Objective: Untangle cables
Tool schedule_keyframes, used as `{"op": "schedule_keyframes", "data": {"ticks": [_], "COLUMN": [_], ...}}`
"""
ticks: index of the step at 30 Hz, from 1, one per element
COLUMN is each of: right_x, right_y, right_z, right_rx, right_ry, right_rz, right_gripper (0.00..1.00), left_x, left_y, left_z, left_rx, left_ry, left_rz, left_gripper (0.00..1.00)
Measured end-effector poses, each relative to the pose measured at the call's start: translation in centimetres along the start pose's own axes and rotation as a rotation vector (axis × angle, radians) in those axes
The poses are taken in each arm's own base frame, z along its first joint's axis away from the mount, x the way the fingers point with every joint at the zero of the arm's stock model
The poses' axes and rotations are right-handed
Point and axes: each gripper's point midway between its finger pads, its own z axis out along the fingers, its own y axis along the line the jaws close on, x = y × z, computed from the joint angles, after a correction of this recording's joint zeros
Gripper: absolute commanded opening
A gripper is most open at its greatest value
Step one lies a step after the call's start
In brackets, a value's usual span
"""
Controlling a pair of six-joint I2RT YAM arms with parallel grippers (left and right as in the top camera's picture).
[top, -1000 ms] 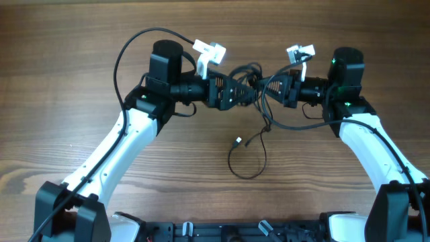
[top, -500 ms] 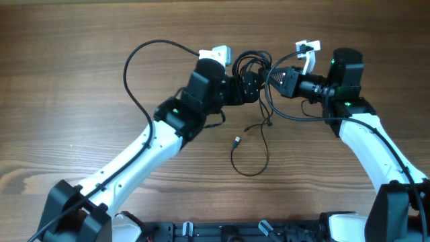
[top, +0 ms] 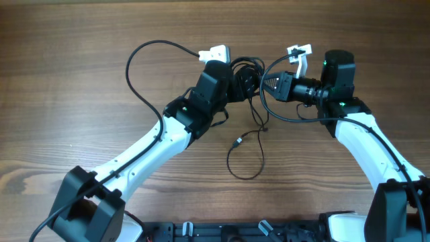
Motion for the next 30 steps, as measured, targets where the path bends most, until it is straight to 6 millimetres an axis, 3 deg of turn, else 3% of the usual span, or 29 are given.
{"op": "schedule_keyframes", "data": {"ticks": [2, 4, 5, 9, 10, 15, 17, 18, 19, 25, 30], "right_x": [0.0, 0.1, 0.1, 0.2, 0.4, 0.9, 1.1, 1.2, 1.2, 1.2, 1.6], "right_y": [0.0, 0.0, 0.0, 0.0, 0.0, -0.1, -0.1, -0.2, -0.2, -0.4, -0.4], "right_z": [0.0, 0.0, 0.0, 0.1, 0.2, 0.3, 0.3, 0.3, 0.3, 0.1, 0.3], "right_rx": [0.0, 0.0, 0.0, -0.001, 0.0, 0.004, 0.006, 0.007, 0.008, 0.012, 0.012], "right_ry": [0.001, 0.003, 0.002, 0.008, 0.013, 0.032, 0.039, 0.042, 0.042, 0.041, 0.055], "right_rz": [-0.001, -0.002, -0.006, -0.008, -0.006, 0.003, 0.007, 0.01, 0.009, -0.033, -0.1], "right_gripper": [0.04, 0.04, 0.04, 0.04, 0.05, 0.08, 0.41, 0.79, 1.0, 1.0, 1.0], "left_x": [1.0, 1.3, 1.3, 1.5, 1.5, 1.2, 1.0, 1.1, 1.0, -0.4, -1.3], "left_y": [0.6, 1.0, 1.1, 1.2, 1.2, 1.4, 1.6, 1.6, 1.9, 4.4, 5.6], "left_z": [0.3, 0.3, 0.3, 0.3, 0.3, 0.3, 0.3, 0.3, 0.2, 0.2, 0.1], "left_rx": [-0.02, -0.031, -0.033, -0.032, -0.032, -0.024, -0.018, -0.014, -0.023, -0.107, -0.162], "left_ry": [0.041, 0.055, 0.057, 0.069, 0.07, 0.073, 0.078, 0.082, 0.083, 0.044, -0.011], "left_rz": [0.032, 0.041, 0.045, 0.09, 0.094, 0.117, 0.116, 0.115, 0.117, 0.082, -0.093], "left_gripper": [0.72, 0.65, 0.57, 0.1, 0.04, 0.04, 0.04, 0.04, 0.04, 0.04, 0.04]}}
